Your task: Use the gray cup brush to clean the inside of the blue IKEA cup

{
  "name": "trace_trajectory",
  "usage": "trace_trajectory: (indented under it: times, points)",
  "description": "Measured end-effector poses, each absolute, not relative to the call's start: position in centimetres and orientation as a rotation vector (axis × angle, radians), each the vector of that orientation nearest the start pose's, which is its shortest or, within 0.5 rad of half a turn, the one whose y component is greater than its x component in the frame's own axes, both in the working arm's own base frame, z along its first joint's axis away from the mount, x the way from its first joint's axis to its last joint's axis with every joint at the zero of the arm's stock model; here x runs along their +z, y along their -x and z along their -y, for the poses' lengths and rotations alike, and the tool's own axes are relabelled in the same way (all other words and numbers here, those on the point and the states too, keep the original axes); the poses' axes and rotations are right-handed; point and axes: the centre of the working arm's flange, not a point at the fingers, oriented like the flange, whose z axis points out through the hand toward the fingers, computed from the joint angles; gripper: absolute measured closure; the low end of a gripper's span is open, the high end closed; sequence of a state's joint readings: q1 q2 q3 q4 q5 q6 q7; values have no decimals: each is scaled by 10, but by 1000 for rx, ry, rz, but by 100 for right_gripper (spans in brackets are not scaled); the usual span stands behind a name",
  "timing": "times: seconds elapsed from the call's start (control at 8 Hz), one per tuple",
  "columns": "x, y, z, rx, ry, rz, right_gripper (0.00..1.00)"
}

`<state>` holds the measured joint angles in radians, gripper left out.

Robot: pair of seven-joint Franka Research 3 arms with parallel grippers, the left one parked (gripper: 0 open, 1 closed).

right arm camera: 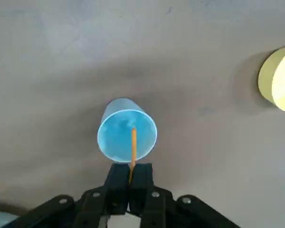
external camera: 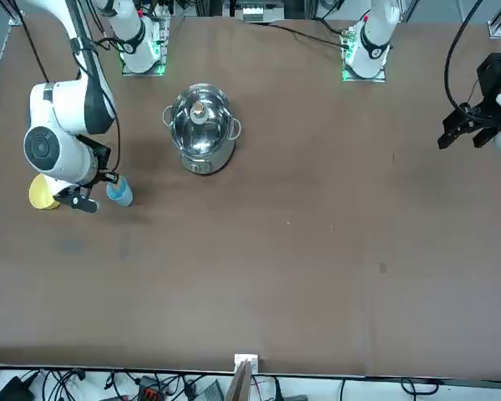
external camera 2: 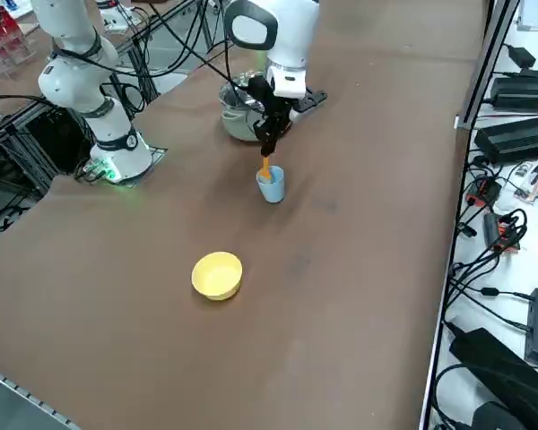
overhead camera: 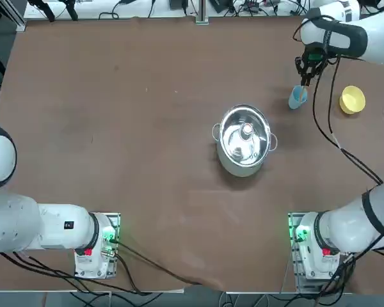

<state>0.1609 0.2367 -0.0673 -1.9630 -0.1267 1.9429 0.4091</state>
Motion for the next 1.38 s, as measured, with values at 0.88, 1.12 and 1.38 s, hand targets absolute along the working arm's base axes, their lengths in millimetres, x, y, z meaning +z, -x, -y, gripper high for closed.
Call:
trace_trajectory:
  times: [0.88,1.12,1.38]
  points:
    - [333,-606,-50,320,3277,-498,96]
    - [327,-603,-66,349,3284,-488,96]
    - [327,-599,-68,413,3290,-495,96]
